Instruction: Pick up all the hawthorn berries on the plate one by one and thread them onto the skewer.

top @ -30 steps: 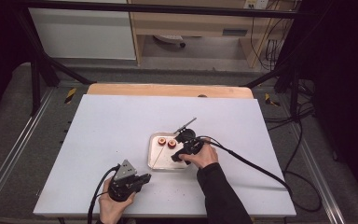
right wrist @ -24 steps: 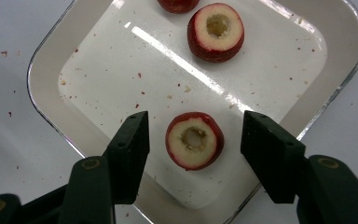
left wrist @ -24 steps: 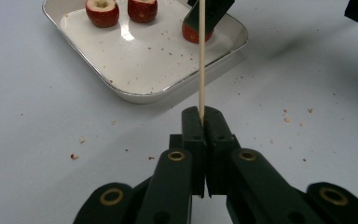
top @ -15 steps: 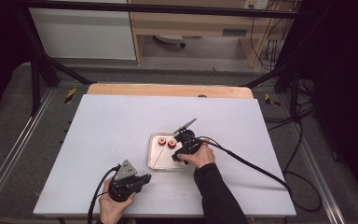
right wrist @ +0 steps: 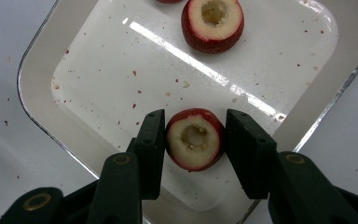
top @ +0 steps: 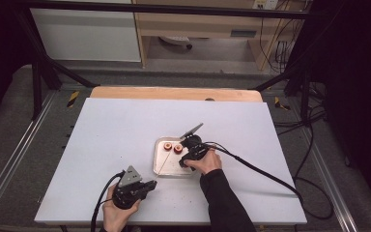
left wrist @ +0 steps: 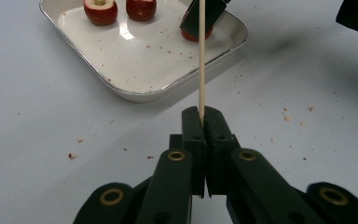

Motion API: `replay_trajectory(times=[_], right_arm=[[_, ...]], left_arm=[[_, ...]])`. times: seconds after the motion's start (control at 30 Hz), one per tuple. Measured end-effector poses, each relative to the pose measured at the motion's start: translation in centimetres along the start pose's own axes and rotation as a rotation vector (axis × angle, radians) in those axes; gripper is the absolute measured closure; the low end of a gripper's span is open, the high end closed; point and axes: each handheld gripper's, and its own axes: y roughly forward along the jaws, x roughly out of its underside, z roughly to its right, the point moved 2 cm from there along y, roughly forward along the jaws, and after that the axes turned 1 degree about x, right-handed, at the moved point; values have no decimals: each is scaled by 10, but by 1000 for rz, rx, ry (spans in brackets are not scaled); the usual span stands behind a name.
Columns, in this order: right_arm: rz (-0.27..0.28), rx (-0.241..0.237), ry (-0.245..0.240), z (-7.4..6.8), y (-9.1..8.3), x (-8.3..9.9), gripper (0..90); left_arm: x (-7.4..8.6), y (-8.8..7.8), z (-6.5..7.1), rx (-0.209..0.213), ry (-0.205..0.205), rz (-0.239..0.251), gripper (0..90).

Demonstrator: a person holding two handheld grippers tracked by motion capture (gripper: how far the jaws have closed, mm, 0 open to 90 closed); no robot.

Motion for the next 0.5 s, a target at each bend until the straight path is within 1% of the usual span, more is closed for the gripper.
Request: replay_trajectory(times=[0.13,0.2,0.23,0.33,0.37,0.4,0.43,0.5], right_arm=[[6,0,5,0,-1,0,596],[33,-20,14,-1,-6,0,597],[33,-20,14,-1,-6,0,597],[65,-30,26,-1,-13,0,598],[83,-36,28,-1,-16,0,598],[88,-41,33,-1,-18,0,599],[111,-50,42,-1,-23,1,599],[120,-52,43,-1,-25,1,599]], left_arm=[[0,0,1,-1,2,3,885],[0,0,1,-2,2,4,885],[0,0,2,-3,2,6,885],[-1,0,2,-6,1,12,885],[-1,0,2,-8,1,12,885],[-1,0,3,-9,1,13,885],[-1,0,3,-10,-1,13,885],[-1,1,3,-11,2,14,885]])
